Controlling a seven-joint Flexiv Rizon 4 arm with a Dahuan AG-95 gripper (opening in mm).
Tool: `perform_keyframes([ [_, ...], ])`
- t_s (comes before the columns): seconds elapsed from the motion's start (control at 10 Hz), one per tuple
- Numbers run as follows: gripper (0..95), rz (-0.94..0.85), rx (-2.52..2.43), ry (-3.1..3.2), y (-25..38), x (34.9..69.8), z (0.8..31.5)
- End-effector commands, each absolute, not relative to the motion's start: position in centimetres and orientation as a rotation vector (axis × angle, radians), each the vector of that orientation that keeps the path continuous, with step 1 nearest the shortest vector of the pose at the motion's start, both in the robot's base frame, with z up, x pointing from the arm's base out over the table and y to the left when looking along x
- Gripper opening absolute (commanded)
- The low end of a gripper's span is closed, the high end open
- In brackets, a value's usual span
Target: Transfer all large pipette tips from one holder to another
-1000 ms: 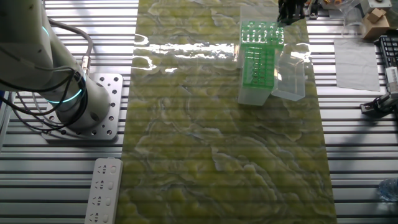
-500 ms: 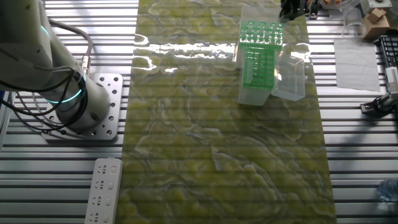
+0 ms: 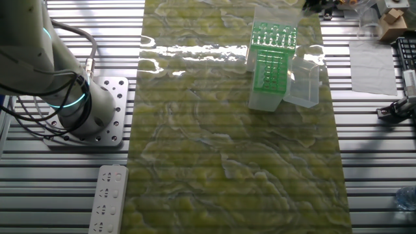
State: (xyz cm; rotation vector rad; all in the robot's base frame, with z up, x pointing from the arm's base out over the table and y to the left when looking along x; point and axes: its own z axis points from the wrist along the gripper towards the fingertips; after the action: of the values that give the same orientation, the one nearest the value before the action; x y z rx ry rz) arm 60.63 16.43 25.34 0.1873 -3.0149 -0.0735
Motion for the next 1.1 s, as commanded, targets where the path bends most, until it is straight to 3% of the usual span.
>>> perform_keyframes([
  [0.1, 0.0, -0.079, 0.221, -2.992, 16.1, 61.0, 26.8],
  [0.7, 0.0, -0.078, 0.348, -2.929, 13.7, 60.8, 30.6],
  [1.1, 0.0, -0.062, 0.446, -2.888, 10.7, 59.4, 30.6],
])
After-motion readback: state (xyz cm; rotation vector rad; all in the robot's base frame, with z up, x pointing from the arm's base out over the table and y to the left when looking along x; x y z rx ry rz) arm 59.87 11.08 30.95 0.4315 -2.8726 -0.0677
